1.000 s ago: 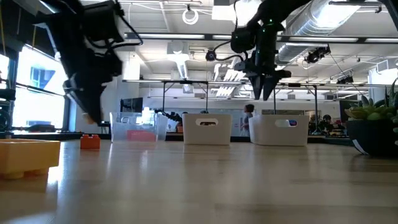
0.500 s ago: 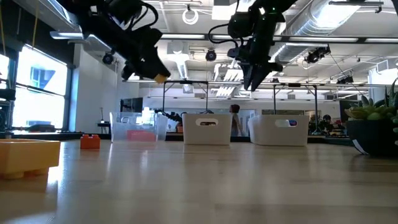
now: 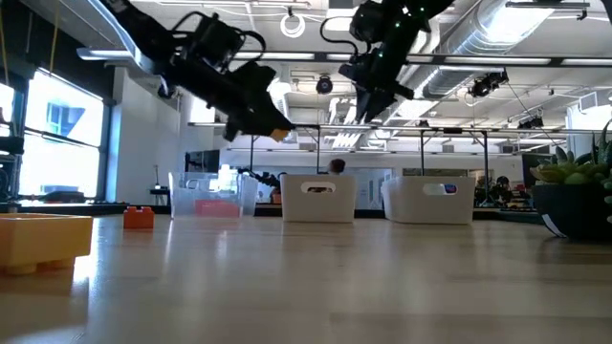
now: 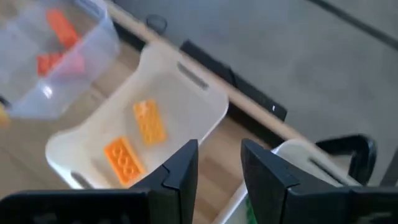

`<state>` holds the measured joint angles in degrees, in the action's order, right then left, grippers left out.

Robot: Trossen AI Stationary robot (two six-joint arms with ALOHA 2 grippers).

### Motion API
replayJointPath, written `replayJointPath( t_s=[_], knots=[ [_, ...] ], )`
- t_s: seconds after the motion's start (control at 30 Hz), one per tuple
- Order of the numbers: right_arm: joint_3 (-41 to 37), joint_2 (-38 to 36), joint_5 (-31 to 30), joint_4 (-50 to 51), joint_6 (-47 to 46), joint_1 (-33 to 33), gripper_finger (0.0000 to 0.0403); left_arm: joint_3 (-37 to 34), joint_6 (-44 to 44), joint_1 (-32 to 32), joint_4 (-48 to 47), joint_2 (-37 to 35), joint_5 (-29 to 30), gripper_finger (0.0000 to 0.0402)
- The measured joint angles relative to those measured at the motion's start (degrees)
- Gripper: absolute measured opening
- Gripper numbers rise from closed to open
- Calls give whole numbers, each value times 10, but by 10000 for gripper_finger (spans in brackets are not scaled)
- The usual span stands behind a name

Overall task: Sort & place blocks by color
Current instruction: Put the yellow game piece into the left white bin

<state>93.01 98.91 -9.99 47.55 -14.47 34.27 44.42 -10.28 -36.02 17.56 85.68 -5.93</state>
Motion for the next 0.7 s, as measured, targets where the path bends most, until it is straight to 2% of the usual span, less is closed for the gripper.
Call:
replayJointPath(
  t_s=[0.2, 0.33, 0.5, 0.7],
  knots=[
    [32, 0, 0, -3, 6, 15, 108, 75, 0, 0, -1, 104, -48, 116],
    [38, 0, 0, -3, 15, 18, 108, 118, 0, -1, -21, 157, -51, 119],
    [37, 0, 5, 1, 15, 18, 108, 155, 0, -10, -75, 187, -55, 128],
    [37, 0, 28, 6, 12, 17, 108, 171, -15, -23, -101, 199, -57, 162]
  ],
)
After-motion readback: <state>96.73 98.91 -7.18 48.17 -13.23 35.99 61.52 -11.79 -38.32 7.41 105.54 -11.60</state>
